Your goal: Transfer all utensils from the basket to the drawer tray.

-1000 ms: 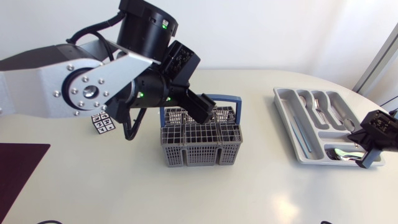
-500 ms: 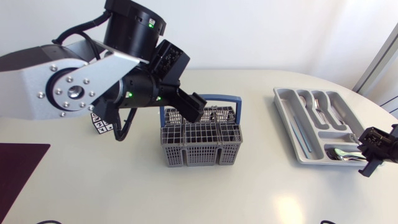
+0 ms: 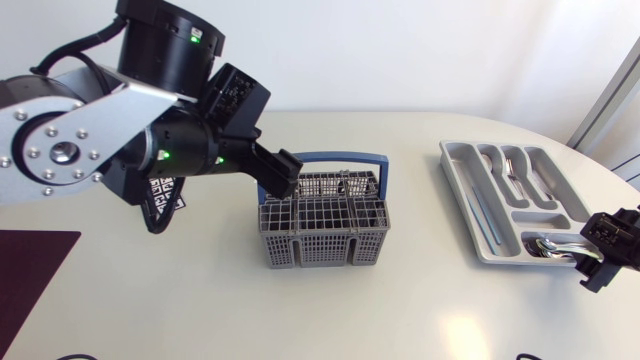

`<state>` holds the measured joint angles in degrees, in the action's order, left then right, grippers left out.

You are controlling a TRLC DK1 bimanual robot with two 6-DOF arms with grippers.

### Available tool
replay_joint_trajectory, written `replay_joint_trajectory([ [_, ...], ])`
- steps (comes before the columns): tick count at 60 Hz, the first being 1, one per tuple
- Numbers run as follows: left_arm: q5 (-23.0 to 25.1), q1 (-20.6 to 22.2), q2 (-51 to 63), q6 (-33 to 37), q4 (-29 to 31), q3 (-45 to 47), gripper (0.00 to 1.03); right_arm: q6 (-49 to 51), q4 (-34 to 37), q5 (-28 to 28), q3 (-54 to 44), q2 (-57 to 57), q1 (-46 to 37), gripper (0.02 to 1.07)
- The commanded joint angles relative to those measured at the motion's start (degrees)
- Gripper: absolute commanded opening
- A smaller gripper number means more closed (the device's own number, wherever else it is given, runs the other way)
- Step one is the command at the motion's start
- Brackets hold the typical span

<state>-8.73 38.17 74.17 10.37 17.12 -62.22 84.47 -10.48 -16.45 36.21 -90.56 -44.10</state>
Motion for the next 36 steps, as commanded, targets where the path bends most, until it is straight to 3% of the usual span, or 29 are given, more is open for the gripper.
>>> replay_joint_trajectory([
  [1,-0.32,-1.08,-2.1,0.79,0.72,2.45,0.98,0.79,1.43,-0.78,-1.49,3.99,-0.73,1.01],
  [17,0.21,-5.74,-6.94,1.85,1.42,7.2,0.98,-5.89,11.71,-3.77,-2.81,17.09,3.32,1.01],
  [36,5.83,-17.61,-9.92,3.16,0.54,14.23,0.92,-22.85,17.07,-0.52,-4.65,26.76,21.51,1.01],
])
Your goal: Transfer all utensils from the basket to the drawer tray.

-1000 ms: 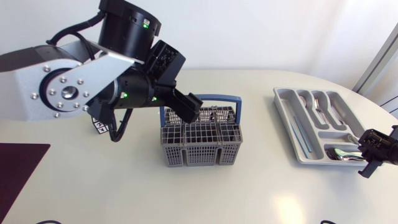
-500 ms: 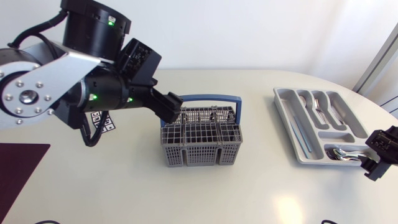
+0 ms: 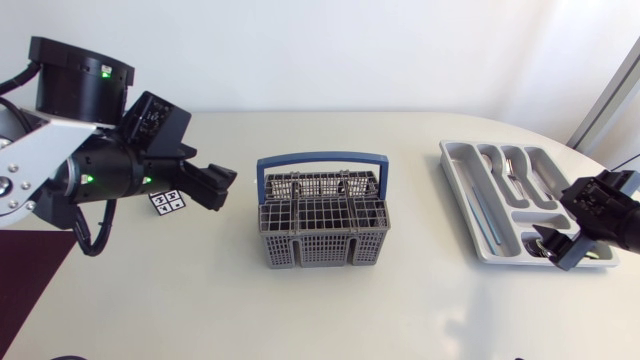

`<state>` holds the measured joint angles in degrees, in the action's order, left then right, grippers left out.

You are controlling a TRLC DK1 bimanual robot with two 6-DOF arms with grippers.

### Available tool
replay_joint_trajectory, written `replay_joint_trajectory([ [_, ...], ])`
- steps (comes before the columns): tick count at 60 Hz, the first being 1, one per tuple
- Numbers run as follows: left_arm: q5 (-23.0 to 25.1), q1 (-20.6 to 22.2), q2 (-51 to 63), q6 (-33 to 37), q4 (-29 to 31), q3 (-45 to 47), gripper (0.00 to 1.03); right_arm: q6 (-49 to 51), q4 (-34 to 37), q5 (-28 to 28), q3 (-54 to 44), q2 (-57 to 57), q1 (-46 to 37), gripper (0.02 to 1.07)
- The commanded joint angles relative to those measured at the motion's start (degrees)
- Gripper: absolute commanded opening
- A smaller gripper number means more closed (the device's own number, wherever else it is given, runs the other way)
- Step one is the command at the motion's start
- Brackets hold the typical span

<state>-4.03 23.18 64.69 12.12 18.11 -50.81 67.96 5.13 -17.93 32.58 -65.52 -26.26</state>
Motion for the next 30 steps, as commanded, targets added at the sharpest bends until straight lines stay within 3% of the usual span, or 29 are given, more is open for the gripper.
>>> replay_joint_trajectory([
  [1,1.4,-3.23,-0.35,1.5,-0.53,3.17,0.91,-7.67,1.64,1.15,-0.94,1.8,4.99,1.01],
  [16,6.41,-9.47,3.78,3.17,-2.64,6.6,0.88,-21.38,3.22,4.66,0.91,0.57,21.6,1.0],
  [30,7.46,-7.53,11.16,3.61,-4.92,7.04,0.88,-32.19,2.08,6.86,4.78,-6.55,34.35,1.0],
])
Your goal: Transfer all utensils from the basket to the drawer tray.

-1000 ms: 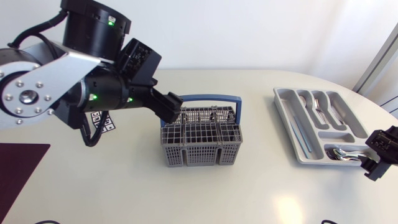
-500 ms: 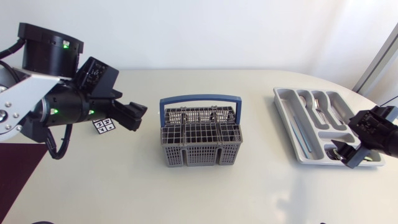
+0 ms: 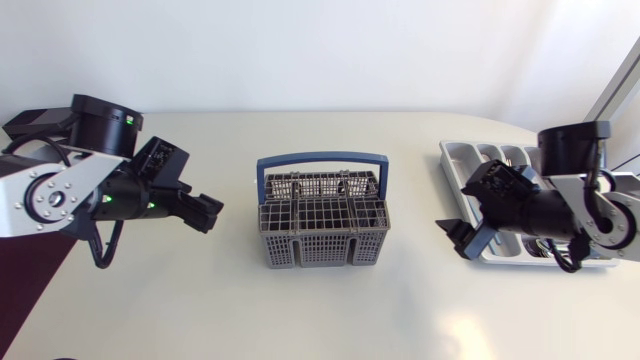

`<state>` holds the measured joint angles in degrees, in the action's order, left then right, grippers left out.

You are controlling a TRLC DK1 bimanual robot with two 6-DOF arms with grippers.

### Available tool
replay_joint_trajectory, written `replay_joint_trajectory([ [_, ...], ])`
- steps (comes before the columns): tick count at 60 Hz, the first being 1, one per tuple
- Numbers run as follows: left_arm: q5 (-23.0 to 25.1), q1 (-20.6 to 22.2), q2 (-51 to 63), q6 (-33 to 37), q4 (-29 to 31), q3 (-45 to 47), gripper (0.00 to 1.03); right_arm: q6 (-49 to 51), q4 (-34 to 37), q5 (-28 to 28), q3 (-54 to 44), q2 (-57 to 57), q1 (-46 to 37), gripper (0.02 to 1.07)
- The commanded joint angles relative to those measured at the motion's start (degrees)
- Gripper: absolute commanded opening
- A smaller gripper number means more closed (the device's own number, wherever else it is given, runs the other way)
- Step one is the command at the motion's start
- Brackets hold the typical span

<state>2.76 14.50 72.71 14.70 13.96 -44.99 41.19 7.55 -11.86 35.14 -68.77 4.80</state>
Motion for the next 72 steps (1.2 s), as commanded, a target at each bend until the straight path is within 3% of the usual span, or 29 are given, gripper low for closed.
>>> replay_joint_trajectory([
  [1,0.66,1.41,3.49,1.03,-0.77,1.05,0.88,-5.77,-0.52,0.87,2.39,-3.74,3.64,1.0],
  [20,0.75,7.21,12.02,0.77,-2.09,-3.87,0.88,-11.57,-3.16,3.68,6.26,-13.67,12.34,1.0],
  [40,0.75,7.29,18.08,1.21,-2.62,-9.59,0.89,-12.98,-3.07,6.85,10.48,-17.89,16.65,1.0],
  [72,0.75,6.06,20.19,1.91,-3.5,-10.99,0.92,-13.24,-2.89,9.31,10.04,-18.33,19.2,1.0],
])
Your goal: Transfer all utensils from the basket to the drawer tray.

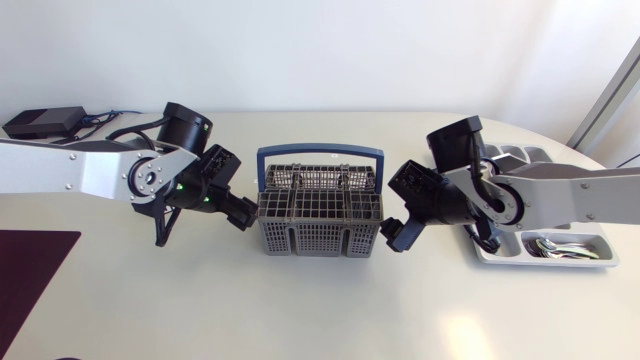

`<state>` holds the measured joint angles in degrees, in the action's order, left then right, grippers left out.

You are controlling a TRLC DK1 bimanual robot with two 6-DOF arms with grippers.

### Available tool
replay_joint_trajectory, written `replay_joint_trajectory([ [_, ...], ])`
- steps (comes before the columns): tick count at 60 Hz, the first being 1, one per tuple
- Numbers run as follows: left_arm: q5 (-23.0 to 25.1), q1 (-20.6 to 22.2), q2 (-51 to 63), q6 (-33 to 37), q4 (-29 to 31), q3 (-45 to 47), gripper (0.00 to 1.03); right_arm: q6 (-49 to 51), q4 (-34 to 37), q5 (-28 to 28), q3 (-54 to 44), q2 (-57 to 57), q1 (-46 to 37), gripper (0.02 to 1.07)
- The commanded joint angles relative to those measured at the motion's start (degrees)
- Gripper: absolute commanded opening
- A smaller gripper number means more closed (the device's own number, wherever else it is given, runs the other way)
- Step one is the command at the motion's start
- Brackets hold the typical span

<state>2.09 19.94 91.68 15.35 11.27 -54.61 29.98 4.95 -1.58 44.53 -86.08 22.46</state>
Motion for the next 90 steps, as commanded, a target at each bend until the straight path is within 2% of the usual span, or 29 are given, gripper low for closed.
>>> replay_joint_trajectory([
  [1,1.43,0.53,1.13,1.34,-0.72,-1.29,0.92,-2.03,-0.29,-0.88,0.64,-1.02,1.54,1.0],
  [35,1.6,-2.28,-8.09,2.66,-0.28,3.63,0.96,-0.97,-0.38,-0.61,-4.28,4.43,-0.92,1.02],
  [50,1.52,-2.54,-17.85,2.05,-0.02,8.2,0.98,0.35,-0.38,-0.7,-7.88,10.32,-5.14,1.02],
  [64,-0.68,-3.25,-29.1,2.05,0.07,13.04,0.98,1.66,-0.03,-0.96,-11.14,17.35,-8.57,1.02],
  [74,-1.56,-3.86,-32.35,2.05,1.83,14.53,0.98,2.02,2.43,-3.51,-11.75,20.78,-9.98,1.02],
  [78,-1.56,-3.86,-32.53,2.05,2.8,14.8,0.98,1.31,3.22,-3.6,-11.57,21.22,-9.19,1.02],
  [90,-1.47,-3.95,-37.8,2.14,4.99,17.08,0.99,-3.96,2.78,0.27,-10.43,19.2,2.68,1.02],
])
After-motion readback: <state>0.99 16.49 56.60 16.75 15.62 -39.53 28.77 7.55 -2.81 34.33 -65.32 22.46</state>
